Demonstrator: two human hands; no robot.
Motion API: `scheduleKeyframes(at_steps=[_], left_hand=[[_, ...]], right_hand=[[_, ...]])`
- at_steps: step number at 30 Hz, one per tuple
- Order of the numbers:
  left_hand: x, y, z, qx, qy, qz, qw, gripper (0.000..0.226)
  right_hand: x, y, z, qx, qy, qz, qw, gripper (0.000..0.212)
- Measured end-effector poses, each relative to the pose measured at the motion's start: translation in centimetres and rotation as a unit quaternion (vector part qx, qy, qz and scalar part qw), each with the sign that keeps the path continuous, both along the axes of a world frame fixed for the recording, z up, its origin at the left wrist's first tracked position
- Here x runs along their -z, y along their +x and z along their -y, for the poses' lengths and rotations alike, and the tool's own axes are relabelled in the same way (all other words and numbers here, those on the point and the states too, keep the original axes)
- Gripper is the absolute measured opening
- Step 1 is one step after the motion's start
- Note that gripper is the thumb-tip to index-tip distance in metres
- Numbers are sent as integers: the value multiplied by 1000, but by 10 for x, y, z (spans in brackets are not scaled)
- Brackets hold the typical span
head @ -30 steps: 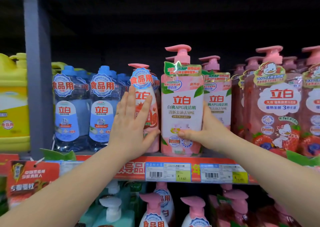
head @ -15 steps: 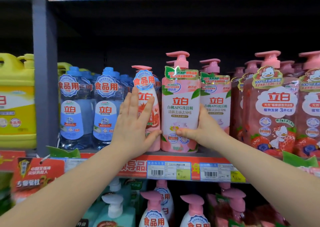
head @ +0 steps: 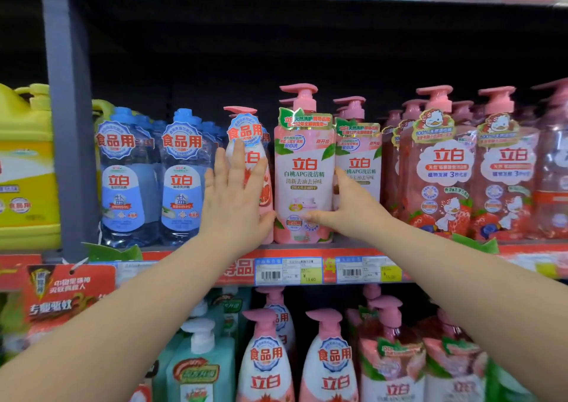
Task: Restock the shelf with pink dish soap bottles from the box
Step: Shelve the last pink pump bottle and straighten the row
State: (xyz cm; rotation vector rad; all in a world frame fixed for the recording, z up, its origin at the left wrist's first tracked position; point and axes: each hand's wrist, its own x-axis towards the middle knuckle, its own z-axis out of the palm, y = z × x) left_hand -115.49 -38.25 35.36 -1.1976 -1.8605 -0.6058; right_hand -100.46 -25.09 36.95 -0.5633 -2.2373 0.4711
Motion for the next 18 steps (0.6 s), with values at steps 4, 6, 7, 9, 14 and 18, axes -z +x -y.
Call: scheduleKeyframes(at_steps=[4, 6, 7, 9, 14, 18], left_hand=[[16, 29, 6, 79, -20, -45, 996, 72], [27, 48, 4, 140, -49, -81, 986, 62], [33, 57, 1, 176, -63, -98, 977, 60], [46, 76, -7, 230, -86, -125, 961, 59], [85, 137, -34, 311, -187, -114, 925, 54], [126, 182, -55, 292, -272, -107, 911, 66]], right_hand=[[9, 40, 11, 151, 190, 91, 966, 78], [20, 63, 15, 194, 280, 138, 930, 71], [26, 76, 18, 216, 297, 169, 915, 71], [41, 101, 26, 261, 290, 228, 892, 74], [87, 174, 48, 345, 213, 345, 846, 81], [121, 234, 66, 403, 100, 409, 812, 83]])
